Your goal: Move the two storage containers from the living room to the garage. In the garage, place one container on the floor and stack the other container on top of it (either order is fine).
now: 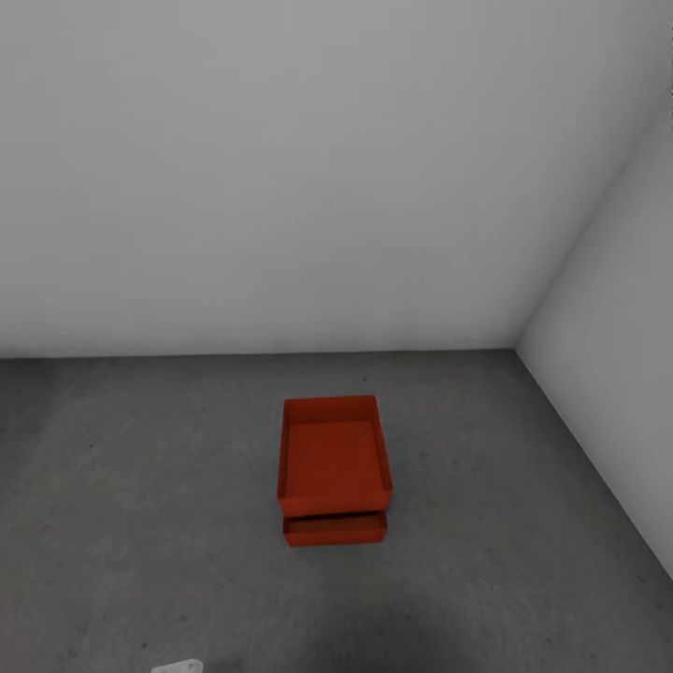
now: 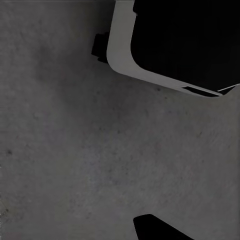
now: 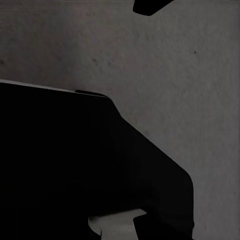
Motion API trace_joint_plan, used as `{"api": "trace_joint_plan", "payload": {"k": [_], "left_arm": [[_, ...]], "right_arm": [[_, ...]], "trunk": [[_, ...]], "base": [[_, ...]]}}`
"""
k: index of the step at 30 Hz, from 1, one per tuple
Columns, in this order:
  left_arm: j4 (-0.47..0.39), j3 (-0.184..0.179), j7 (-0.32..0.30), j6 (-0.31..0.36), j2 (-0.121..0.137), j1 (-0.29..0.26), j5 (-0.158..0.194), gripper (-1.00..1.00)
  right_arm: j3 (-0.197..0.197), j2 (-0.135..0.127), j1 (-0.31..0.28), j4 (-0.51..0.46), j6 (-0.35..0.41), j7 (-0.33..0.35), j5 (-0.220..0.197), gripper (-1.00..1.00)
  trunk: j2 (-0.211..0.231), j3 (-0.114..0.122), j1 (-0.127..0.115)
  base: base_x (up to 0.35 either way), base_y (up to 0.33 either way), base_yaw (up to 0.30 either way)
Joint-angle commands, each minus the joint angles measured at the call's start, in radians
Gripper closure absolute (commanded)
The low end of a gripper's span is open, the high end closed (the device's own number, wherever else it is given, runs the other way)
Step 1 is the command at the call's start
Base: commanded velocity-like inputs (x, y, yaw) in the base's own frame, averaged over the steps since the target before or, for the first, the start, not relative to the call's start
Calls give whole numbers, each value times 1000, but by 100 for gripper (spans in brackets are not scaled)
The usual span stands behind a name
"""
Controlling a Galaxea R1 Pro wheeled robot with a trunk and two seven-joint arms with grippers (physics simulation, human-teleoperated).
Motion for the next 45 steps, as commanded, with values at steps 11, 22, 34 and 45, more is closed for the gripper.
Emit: {"api": "trace_joint_plan", "payload": {"k": [11, 22, 34, 45], "left_arm": [[0, -8, 3, 0, 0, 0, 9, -100], [0, -8, 3, 0, 0, 0, 9, -100], [0, -8, 3, 0, 0, 0, 9, -100], [0, -8, 3, 0, 0, 0, 9, -100]], "right_arm": [[7, 0, -1, 3, -24, 6, -10, -100], [7, 1, -1, 4, -26, 6, -8, -100], [7, 0, -1, 3, -25, 6, -8, -100], [7, 0, -1, 3, -25, 6, -9, -100]], "trunk": [[-1, 17, 0], [-1, 35, 0], [-1, 54, 0], [-1, 72, 0]], "base": [[0, 0, 0], [0, 0, 0], [0, 0, 0], [0, 0, 0]]}}
